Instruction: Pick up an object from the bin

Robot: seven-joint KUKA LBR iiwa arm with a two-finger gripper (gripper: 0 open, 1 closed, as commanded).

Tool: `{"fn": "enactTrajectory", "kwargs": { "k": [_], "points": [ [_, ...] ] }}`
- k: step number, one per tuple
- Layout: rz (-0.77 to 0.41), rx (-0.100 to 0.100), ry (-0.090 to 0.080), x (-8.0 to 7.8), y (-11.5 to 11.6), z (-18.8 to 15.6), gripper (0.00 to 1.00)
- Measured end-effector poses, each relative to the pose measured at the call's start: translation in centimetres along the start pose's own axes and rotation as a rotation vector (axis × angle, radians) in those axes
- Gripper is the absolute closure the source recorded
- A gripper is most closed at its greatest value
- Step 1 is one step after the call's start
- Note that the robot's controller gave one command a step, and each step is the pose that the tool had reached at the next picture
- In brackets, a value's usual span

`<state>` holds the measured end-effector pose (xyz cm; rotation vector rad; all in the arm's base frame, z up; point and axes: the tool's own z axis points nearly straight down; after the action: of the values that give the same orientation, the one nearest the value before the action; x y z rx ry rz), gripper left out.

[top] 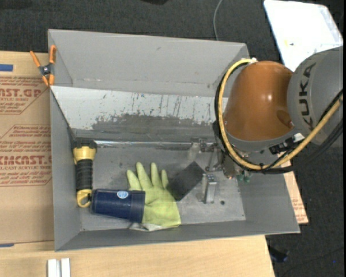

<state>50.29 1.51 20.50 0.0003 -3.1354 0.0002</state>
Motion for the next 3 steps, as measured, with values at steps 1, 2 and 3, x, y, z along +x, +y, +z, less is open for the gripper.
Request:
{"fn": "enactTrajectory", "kwargs": {
  "k": [1, 2, 3],
  "points": [
    [0.0, 0.0, -0.007, -0.2, 0.0, -0.3, 0.0],
    [-0.153, 0.001, -0.011, -1.7, -1.3, 5.5, 0.0],
    [-0.304, 0.002, -0.014, -3.8, -2.2, 13.3, 0.0]
  ]
}}
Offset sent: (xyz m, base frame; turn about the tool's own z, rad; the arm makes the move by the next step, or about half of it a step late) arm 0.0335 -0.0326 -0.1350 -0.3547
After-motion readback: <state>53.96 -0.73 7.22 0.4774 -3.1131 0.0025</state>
